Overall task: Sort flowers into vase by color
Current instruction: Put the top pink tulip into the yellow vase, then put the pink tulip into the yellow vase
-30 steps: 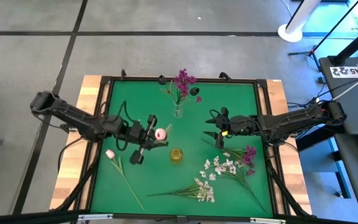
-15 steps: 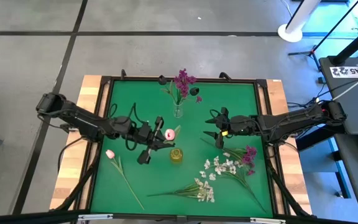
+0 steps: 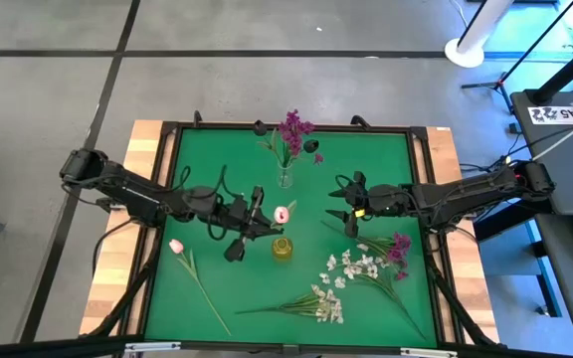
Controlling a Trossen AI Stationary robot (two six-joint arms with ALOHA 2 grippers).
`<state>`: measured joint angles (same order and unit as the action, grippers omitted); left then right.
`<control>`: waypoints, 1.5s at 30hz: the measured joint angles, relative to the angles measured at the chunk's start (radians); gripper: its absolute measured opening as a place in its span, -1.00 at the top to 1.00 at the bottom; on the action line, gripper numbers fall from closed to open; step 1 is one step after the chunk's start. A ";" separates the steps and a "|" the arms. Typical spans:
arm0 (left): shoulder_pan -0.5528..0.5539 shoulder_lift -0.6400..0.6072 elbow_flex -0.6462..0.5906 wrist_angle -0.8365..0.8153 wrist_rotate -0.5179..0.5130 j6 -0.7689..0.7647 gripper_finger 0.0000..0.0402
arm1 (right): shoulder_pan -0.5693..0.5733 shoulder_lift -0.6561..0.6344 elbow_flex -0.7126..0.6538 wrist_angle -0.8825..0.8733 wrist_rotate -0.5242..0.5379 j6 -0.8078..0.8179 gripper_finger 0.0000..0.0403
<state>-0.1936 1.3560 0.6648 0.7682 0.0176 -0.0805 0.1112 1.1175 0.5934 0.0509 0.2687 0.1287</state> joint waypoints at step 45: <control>-0.017 -0.004 0.000 -0.361 -0.183 -0.115 0.05 | 0.000 0.000 0.000 0.000 0.000 0.000 -0.18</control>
<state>-0.2108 1.3521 0.6651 0.4077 -0.1654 -0.1950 0.1112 1.1175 0.5934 0.0505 0.2687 0.1291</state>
